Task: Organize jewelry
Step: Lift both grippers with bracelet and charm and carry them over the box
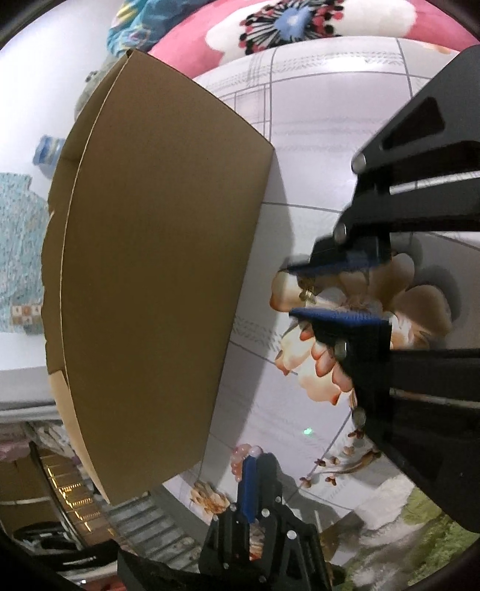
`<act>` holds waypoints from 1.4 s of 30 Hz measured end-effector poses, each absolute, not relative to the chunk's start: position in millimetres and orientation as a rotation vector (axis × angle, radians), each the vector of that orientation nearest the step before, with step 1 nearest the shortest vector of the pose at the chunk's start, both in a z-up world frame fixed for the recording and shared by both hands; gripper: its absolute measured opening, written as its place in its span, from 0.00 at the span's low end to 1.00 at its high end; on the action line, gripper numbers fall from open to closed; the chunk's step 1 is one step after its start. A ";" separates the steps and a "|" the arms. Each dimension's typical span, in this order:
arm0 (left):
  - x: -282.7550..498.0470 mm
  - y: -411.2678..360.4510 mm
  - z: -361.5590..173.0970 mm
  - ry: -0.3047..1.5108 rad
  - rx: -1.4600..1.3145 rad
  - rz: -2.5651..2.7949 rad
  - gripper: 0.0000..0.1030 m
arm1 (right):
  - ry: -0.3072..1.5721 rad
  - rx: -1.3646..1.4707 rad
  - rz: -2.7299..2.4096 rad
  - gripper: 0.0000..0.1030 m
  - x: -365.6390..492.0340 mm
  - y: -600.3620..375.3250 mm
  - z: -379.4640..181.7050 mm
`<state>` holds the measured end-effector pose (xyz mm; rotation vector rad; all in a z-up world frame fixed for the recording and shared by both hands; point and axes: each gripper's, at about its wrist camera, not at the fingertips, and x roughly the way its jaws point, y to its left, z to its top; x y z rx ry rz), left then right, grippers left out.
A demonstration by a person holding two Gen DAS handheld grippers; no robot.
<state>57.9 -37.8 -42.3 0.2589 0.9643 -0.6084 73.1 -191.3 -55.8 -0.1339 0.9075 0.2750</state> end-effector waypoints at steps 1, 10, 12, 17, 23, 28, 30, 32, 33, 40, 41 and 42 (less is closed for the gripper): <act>57.9 -37.6 -42.3 0.964 0.261 -0.609 0.09 | 0.906 -0.128 0.280 0.10 72.7 -192.3 -55.7; 58.8 -38.7 -42.0 0.960 0.265 -0.605 0.09 | 0.899 -0.061 0.274 0.10 68.9 -201.6 -53.9; 58.5 -37.9 -41.4 0.958 0.257 -0.604 0.09 | 0.886 -0.041 0.275 0.10 69.6 -205.7 -48.8; 58.1 -26.6 -24.2 0.931 0.176 -0.630 0.09 | 0.844 0.008 0.280 0.10 62.2 -219.8 -28.0; 58.2 -12.8 21.8 0.864 0.061 -0.704 0.08 | 0.730 0.099 0.340 0.10 57.0 -227.7 22.9; 56.6 -13.8 72.4 0.781 -0.048 -0.859 0.08 | 0.626 0.140 0.422 0.10 70.7 -225.5 71.1; 59.4 -18.5 86.5 0.755 -0.053 -0.884 0.08 | 0.598 0.149 0.449 0.10 77.1 -229.1 86.0; 66.9 -22.7 102.1 0.727 -0.049 -0.898 0.08 | 0.577 0.158 0.471 0.10 84.6 -231.2 95.0; 71.4 -24.7 107.4 0.716 -0.048 -0.897 0.08 | 0.567 0.161 0.482 0.10 89.7 -232.0 100.0; 124.5 -49.9 106.2 0.775 0.015 -0.838 0.08 | 0.627 0.168 0.496 0.10 129.1 -237.1 97.5; 132.2 -52.7 102.4 0.794 0.026 -0.834 0.08 | 0.650 0.173 0.495 0.10 135.8 -239.0 94.3; 140.1 -55.7 97.8 0.817 0.037 -0.823 0.08 | 0.671 0.176 0.493 0.10 140.5 -239.6 91.0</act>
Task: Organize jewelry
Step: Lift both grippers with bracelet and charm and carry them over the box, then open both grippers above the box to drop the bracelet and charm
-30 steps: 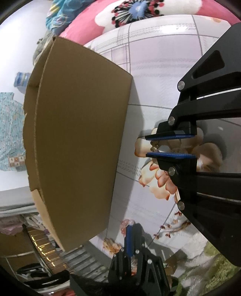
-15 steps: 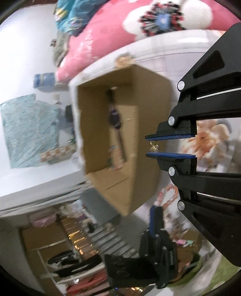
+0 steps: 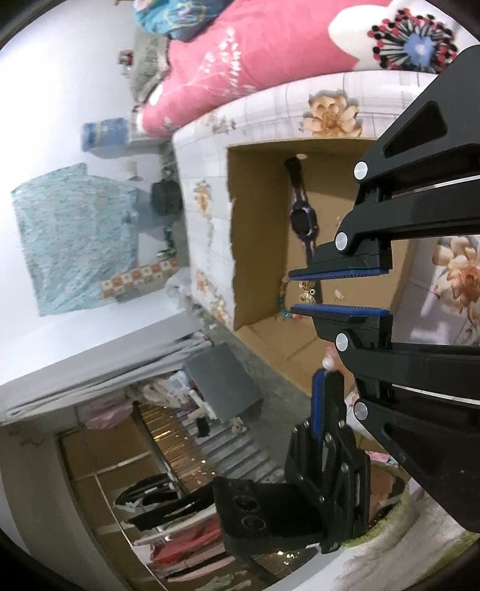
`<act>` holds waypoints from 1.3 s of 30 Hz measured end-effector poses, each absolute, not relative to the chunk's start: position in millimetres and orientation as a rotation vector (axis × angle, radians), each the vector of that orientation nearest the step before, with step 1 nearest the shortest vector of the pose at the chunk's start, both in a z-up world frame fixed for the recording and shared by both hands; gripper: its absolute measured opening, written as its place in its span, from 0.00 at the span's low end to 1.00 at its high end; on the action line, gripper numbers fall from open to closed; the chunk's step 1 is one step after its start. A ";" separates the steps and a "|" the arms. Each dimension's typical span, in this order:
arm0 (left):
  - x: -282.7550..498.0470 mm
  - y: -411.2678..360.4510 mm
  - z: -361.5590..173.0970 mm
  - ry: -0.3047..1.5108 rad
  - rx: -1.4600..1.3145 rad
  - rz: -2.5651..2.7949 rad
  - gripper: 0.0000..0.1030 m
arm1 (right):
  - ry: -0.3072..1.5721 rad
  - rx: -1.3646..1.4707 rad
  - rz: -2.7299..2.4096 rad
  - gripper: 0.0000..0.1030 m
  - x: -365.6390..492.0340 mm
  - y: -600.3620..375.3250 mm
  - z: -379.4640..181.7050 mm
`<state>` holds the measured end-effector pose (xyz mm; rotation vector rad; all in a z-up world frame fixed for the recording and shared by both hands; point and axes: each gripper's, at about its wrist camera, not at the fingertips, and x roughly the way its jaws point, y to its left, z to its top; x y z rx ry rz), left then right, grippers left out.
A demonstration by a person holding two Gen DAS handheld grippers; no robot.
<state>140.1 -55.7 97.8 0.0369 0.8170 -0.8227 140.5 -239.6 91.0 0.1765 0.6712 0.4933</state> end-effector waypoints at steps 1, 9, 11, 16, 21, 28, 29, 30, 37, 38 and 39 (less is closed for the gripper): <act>152.5 -61.0 90.0 0.856 0.051 -0.813 0.08 | 0.696 0.178 0.489 0.10 148.1 -241.0 87.2; 201.4 -77.6 30.4 1.145 0.084 -0.771 0.09 | 0.829 0.183 0.476 0.10 183.0 -245.9 63.6; 207.0 -79.6 19.6 1.211 0.084 -0.765 0.09 | 0.847 0.183 0.480 0.10 187.9 -245.2 60.4; 211.8 -74.4 15.0 1.240 0.058 -0.749 0.16 | 0.925 0.190 0.504 0.10 197.4 -241.6 49.7; 207.9 -58.6 30.1 1.174 0.029 -0.732 0.16 | 1.050 0.165 0.507 0.10 210.3 -229.4 33.1; 179.3 -24.4 69.1 0.970 0.000 -0.662 0.33 | 1.141 0.118 0.469 0.13 220.0 -217.5 14.9; 174.2 -18.9 73.7 0.941 0.000 -0.648 0.35 | 1.142 0.118 0.466 0.13 219.4 -218.4 14.1; 171.9 -14.7 77.4 0.924 -0.001 -0.635 0.40 | 1.145 0.121 0.462 0.14 218.4 -219.2 13.6; 155.1 21.3 88.2 0.842 -0.039 -0.529 0.55 | 1.064 0.158 0.417 0.16 200.6 -238.8 38.0; 152.9 26.4 87.6 0.838 -0.044 -0.513 0.57 | 1.047 0.164 0.411 0.17 198.2 -242.2 42.4; 151.7 30.3 87.2 0.836 -0.048 -0.500 0.60 | 1.015 0.174 0.396 0.19 192.8 -249.1 49.6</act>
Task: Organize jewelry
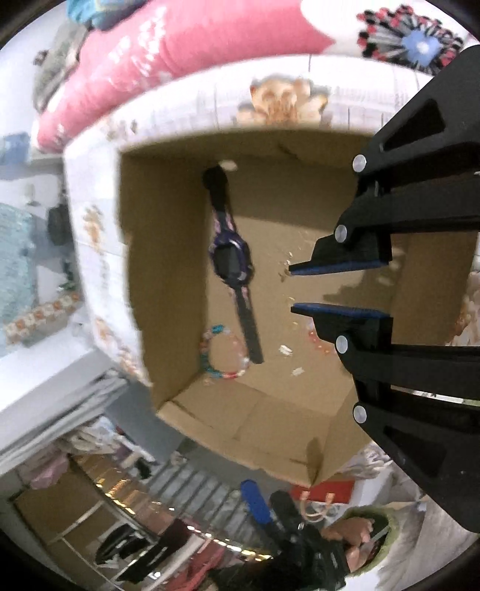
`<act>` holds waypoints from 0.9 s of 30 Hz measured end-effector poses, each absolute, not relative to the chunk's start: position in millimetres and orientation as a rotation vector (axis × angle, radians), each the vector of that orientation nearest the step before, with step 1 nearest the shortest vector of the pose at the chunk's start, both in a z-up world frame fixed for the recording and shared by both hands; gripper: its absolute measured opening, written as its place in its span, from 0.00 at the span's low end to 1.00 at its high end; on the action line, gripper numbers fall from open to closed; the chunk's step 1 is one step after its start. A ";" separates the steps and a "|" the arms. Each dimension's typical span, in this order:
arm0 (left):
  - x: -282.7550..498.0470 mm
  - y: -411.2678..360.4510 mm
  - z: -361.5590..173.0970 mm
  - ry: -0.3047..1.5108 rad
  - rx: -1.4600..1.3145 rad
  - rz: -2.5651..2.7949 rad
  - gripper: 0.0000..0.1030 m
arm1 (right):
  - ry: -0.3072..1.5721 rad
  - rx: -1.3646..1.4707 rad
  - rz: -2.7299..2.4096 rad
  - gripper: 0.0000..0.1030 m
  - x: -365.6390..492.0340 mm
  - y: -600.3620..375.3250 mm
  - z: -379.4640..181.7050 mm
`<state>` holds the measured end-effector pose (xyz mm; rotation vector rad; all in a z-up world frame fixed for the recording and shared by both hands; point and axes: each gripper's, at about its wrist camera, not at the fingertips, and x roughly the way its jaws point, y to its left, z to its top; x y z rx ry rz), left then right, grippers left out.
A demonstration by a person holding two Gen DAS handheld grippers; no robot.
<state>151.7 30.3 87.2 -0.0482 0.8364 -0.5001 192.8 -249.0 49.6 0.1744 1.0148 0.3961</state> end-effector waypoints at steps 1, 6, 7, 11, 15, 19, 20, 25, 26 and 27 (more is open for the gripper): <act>149.9 36.0 85.7 0.835 -0.061 -0.483 0.63 | 0.980 0.187 0.371 0.22 186.7 -258.2 57.3; 148.0 54.3 69.3 0.863 -0.131 -0.400 0.73 | 0.882 0.251 0.200 0.41 169.7 -299.9 69.4; 149.4 57.4 63.9 0.878 -0.154 -0.387 0.74 | 0.887 0.280 0.180 0.43 169.1 -308.2 66.1; 154.4 60.5 45.6 0.935 -0.226 -0.360 0.74 | 0.949 0.421 0.160 0.43 170.5 -332.4 39.9; 159.3 54.6 30.5 0.997 -0.307 -0.420 0.74 | 1.019 0.527 0.271 0.43 173.1 -329.7 22.2; 156.7 43.1 28.1 1.005 -0.327 -0.446 0.75 | 1.020 0.483 0.269 0.44 170.2 -319.1 25.9; 155.8 40.5 29.2 1.004 -0.313 -0.434 0.75 | 1.023 0.486 0.268 0.44 168.7 -317.6 26.2; 146.5 34.8 31.0 1.011 -0.303 -0.409 0.75 | 1.027 0.495 0.257 0.44 155.1 -315.4 27.4; 143.2 34.9 31.2 1.015 -0.305 -0.412 0.75 | 1.028 0.500 0.255 0.44 151.2 -315.5 26.3; 138.0 34.1 31.3 1.020 -0.305 -0.416 0.75 | 1.029 0.501 0.253 0.44 147.1 -317.1 26.4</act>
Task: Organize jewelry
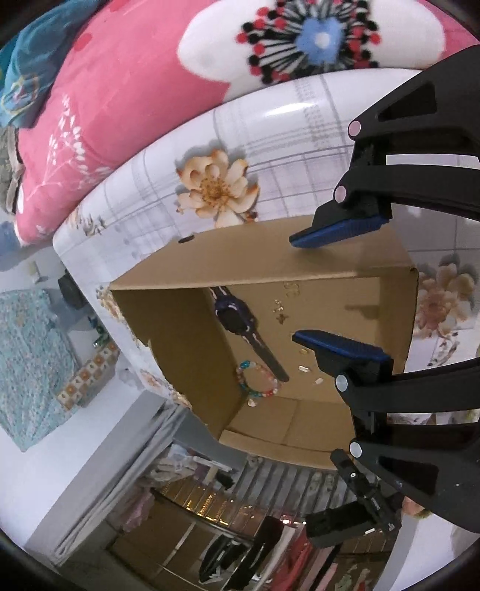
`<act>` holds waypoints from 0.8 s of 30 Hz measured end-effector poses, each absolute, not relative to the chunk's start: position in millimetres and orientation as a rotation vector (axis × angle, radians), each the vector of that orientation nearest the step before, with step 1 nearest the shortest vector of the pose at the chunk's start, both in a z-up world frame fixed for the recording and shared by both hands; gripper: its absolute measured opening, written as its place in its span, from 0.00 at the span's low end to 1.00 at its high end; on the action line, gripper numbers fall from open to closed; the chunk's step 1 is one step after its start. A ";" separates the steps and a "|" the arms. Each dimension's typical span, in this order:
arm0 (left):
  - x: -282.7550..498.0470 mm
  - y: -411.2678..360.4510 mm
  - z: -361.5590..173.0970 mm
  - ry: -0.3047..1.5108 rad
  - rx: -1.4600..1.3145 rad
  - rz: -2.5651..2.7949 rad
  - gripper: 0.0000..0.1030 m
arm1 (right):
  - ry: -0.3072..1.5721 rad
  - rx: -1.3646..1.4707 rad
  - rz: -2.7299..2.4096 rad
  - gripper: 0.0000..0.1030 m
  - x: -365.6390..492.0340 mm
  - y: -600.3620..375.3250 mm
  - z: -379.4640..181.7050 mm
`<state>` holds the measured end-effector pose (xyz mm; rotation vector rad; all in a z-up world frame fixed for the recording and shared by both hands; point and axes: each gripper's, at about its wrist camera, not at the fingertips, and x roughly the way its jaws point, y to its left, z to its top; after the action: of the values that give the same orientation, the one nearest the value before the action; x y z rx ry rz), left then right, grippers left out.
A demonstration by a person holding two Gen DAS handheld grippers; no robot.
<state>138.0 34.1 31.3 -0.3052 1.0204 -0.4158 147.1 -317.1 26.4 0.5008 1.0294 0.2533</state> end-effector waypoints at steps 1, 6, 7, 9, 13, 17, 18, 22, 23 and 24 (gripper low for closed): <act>133.4 35.1 31.1 1.023 -0.304 -0.419 0.75 | 1.031 0.499 0.251 0.44 144.0 -317.8 26.6; 110.2 33.2 31.7 1.031 -0.299 -0.429 0.75 | 1.031 0.499 0.240 0.44 121.4 -318.9 26.1; 107.5 33.0 31.6 1.032 -0.301 -0.432 0.75 | 1.029 0.502 0.238 0.44 117.2 -319.6 25.9; 99.7 32.2 30.6 1.030 -0.298 -0.440 0.75 | 1.026 0.510 0.236 0.44 113.4 -320.9 24.0; 90.5 29.7 29.8 1.018 -0.290 -0.438 0.75 | 1.011 0.525 0.231 0.44 107.6 -322.3 22.5; 83.7 27.1 30.1 1.011 -0.281 -0.432 0.75 | 0.993 0.538 0.215 0.45 105.6 -322.2 21.9; 81.8 26.6 30.1 1.008 -0.279 -0.435 0.75 | 0.987 0.537 0.211 0.45 105.1 -322.0 21.7; 79.1 29.7 28.4 0.988 -0.275 -0.455 0.76 | 0.962 0.561 0.197 0.45 102.4 -324.1 20.2; 78.6 31.0 29.0 0.979 -0.276 -0.460 0.76 | 0.949 0.562 0.177 0.45 100.2 -325.4 20.5; 76.1 32.9 31.0 0.962 -0.270 -0.452 0.76 | 0.935 0.557 0.153 0.47 96.8 -326.9 21.6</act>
<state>76.1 32.9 31.0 -0.2696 0.9620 -0.4518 96.8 -326.9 21.6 0.5574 0.9350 0.1531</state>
